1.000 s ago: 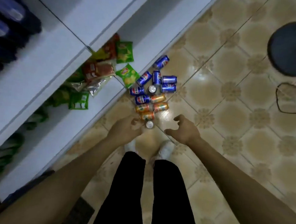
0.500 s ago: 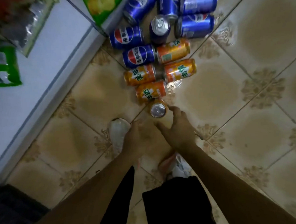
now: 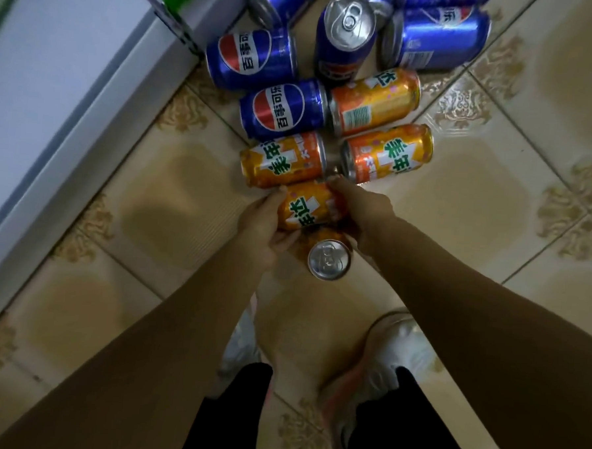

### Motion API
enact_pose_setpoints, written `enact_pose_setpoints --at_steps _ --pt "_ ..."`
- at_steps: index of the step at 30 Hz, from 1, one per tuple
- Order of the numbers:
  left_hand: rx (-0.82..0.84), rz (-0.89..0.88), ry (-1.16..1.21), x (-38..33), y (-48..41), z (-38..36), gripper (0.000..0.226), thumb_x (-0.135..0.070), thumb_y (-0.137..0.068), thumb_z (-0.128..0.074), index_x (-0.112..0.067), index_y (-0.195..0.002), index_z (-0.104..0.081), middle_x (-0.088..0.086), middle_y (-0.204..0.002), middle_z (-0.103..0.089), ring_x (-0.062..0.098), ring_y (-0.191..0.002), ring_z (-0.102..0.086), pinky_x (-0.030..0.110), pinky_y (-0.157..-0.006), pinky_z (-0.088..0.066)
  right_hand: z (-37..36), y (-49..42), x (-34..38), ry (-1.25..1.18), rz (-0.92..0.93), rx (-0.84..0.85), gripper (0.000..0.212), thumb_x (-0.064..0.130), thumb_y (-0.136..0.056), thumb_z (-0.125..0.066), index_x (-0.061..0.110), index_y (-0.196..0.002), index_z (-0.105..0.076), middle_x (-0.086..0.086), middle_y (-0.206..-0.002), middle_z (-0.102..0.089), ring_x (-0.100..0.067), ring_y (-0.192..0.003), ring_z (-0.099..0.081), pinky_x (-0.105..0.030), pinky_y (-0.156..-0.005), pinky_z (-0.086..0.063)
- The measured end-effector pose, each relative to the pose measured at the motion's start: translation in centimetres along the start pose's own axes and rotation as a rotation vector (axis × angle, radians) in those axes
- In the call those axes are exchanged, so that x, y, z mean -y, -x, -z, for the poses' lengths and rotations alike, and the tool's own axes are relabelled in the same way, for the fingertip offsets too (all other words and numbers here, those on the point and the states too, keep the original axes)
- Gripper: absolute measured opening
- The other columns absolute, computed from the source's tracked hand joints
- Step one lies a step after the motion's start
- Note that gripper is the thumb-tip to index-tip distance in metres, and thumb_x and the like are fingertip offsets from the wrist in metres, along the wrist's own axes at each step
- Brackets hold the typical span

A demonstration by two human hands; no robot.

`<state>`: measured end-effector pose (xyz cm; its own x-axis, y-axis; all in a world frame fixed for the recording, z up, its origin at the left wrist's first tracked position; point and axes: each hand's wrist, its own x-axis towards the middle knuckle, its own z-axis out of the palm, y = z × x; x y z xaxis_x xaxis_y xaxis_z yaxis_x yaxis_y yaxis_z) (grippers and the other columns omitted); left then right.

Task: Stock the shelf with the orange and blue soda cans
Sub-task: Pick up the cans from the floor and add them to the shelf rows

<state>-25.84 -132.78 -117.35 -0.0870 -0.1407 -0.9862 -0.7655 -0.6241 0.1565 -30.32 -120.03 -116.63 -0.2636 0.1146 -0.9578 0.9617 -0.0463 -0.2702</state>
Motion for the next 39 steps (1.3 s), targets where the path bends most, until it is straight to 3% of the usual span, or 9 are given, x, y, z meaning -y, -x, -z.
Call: enact_pose_setpoints --at_steps 4,9,13,16,22,25,28,34,39 --pt "0.027 0.006 -0.011 -1.2 4.6 0.6 0.017 -0.028 -0.087 -0.067 -0.017 -0.097 -0.060 0.010 -0.101 -0.063 0.026 -0.096 -0.063 0.042 -0.090 -0.053 0.8 4.6 1.7 -0.046 -0.043 0.044 0.053 0.023 -0.077 -0.077 0.002 -0.121 -0.053 -0.018 -0.110 -0.066 -0.031 -0.096 -0.067 -0.041 -0.085 -0.056" --pt "0.040 -0.051 -0.061 -3.7 16.6 0.9 0.040 -0.029 -0.083 -0.071 -0.013 -0.118 -0.059 0.011 -0.114 -0.064 0.028 -0.100 -0.065 0.041 -0.082 -0.057 2.4 16.9 5.4 -0.104 -0.026 0.021 0.021 0.022 -0.079 -0.075 0.008 -0.086 -0.062 -0.007 -0.076 -0.066 -0.017 -0.066 -0.065 -0.028 -0.064 -0.055" --pt "0.096 -0.129 -0.062 -6.7 30.8 1.9 0.045 -0.025 -0.080 -0.075 -0.014 -0.119 -0.055 0.010 -0.117 -0.061 0.029 -0.100 -0.065 0.035 -0.064 -0.059 4.2 31.1 8.8 -0.168 -0.020 0.036 0.018 0.026 -0.081 -0.073 0.011 -0.085 -0.064 -0.007 -0.079 -0.066 -0.017 -0.071 -0.064 -0.031 -0.073 -0.056" --pt "0.172 -0.199 -0.134 -7.7 41.6 3.7 0.030 -0.026 -0.080 -0.075 -0.021 -0.103 -0.057 0.009 -0.116 -0.060 0.026 -0.098 -0.065 0.034 -0.066 -0.057 5.3 42.6 10.0 -0.231 0.000 0.025 0.014 0.027 -0.083 -0.071 0.014 -0.084 -0.064 -0.006 -0.079 -0.063 -0.016 -0.072 -0.061 -0.031 -0.075 -0.055" --pt "0.258 -0.348 -0.264 -7.2 58.0 8.9 0.024 -0.026 -0.083 -0.070 -0.024 -0.104 -0.057 0.009 -0.118 -0.060 0.025 -0.103 -0.063 0.031 -0.065 -0.056 7.6 59.8 8.3 -0.318 0.008 0.172 0.017 0.020 -0.086 -0.064 0.018 -0.103 -0.061 -0.008 -0.086 -0.060 -0.019 -0.076 -0.062 -0.036 -0.084 -0.055" --pt "0.277 -0.426 -0.342 -5.6 63.0 11.4 0.020 -0.021 -0.087 -0.066 -0.025 -0.104 -0.057 0.010 -0.115 -0.061 0.024 -0.101 -0.064 0.030 -0.066 -0.055 8.8 65.1 5.3 -0.394 0.027 0.231 0.025 0.014 -0.085 -0.065 0.017 -0.109 -0.061 -0.011 -0.093 -0.060 -0.022 -0.081 -0.064 -0.041 -0.088 -0.055" --pt "0.284 -0.490 -0.343 -3.3 66.9 13.4 0.019 -0.016 -0.089 -0.063 -0.023 -0.105 -0.057 0.011 -0.114 -0.060 0.026 -0.101 -0.062 0.032 -0.069 -0.055 9.7 69.1 2.5 -0.449 0.036 0.288 0.016 0.009 -0.086 -0.064 0.017 -0.100 -0.062 -0.012 -0.093 -0.059 -0.026 -0.088 -0.062 -0.046 -0.095 -0.050" --pt "0.247 -0.633 -0.303 1.8 73.5 15.7 0.027 -0.018 -0.088 -0.065 -0.020 -0.114 -0.057 0.007 -0.110 -0.060 0.021 -0.098 -0.062 0.030 -0.072 -0.055 12.0 74.5 -1.0 -0.435 0.120 0.353 0.014 0.008 -0.084 -0.065 0.015 -0.095 -0.059 -0.015 -0.098 -0.056 -0.032 -0.094 -0.061 -0.045 -0.083 -0.055" --pt "0.388 -0.841 0.077 2.3 80.6 18.6 0.042 -0.034 -0.082 -0.066 -0.024 -0.121 -0.055 -0.003 -0.099 -0.063 0.011 -0.087 -0.062 0.030 -0.080 -0.051 11.1 80.4 -0.8 -0.566 0.142 0.599 0.027 0.011 -0.073 -0.069 0.006 -0.098 -0.061 -0.019 -0.105 -0.056 -0.040 -0.117 -0.056 -0.050 -0.078 -0.054"
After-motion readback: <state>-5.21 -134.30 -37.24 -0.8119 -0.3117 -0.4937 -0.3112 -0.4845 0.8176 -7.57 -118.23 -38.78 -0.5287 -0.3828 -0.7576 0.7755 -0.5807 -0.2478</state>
